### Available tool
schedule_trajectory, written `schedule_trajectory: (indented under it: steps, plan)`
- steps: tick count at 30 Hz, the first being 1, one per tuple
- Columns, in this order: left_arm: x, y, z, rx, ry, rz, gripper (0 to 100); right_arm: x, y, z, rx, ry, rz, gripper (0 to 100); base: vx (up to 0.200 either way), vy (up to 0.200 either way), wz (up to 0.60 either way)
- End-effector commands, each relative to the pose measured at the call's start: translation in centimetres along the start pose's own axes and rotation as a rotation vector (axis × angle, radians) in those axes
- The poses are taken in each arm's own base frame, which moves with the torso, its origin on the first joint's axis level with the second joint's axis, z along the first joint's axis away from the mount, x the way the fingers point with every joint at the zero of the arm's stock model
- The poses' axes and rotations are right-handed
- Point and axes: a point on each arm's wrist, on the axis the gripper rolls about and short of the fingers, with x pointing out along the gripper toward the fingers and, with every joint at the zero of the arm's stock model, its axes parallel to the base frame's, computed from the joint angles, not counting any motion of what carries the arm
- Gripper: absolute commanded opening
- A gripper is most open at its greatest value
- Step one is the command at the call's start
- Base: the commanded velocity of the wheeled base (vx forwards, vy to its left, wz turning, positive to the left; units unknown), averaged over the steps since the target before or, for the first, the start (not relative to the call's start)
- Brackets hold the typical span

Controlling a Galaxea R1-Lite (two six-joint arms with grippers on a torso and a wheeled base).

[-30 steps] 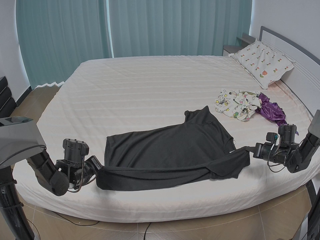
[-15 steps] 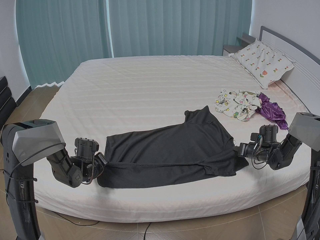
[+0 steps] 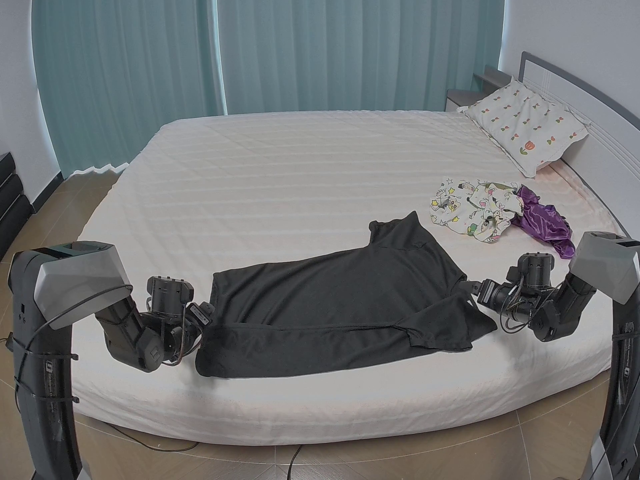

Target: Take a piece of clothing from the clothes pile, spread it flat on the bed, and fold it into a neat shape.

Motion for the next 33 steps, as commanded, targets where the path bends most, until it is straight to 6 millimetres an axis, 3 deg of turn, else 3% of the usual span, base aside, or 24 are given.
schedule_trajectory:
  steps: [1, 5, 10, 16, 29, 33]
  plan:
    - [-2.4, -0.1, 2.2, -0.037, -0.018, -0.04, 100, -0.3, -1.1, 1.0, 0.074, -0.074, -0.052, 100, 0.0, 0.0, 0.0]
    - [-5.6, -0.4, 2.9, -0.038, 0.033, -0.115, 100, -1.7, -1.5, 1.1, 0.165, -0.083, -0.096, 100, 0.0, 0.0, 0.0]
    - [-7.6, 1.0, 1.6, -0.028, 0.086, -0.084, 100, -4.0, -1.5, 0.1, 0.279, -0.044, -0.123, 100, 0.0, 0.0, 0.0]
    - [-8.6, 1.6, 0.9, -0.131, 0.11, -0.131, 100, -6.2, -0.5, -1.3, 0.38, 0.006, -0.124, 100, 0.0, 0.0, 0.0]
    - [-8.8, 2.1, 0.7, -0.146, 0.161, -0.167, 100, -6.4, -0.8, -2.8, 0.423, 0.044, -0.125, 100, 0.0, 0.0, 0.0]
    - [-8.8, 2.2, 0.6, -0.146, 0.187, -0.173, 100, -6.5, -0.7, -2.9, 0.419, 0.039, -0.104, 100, 0.2, 0.0, 0.0]
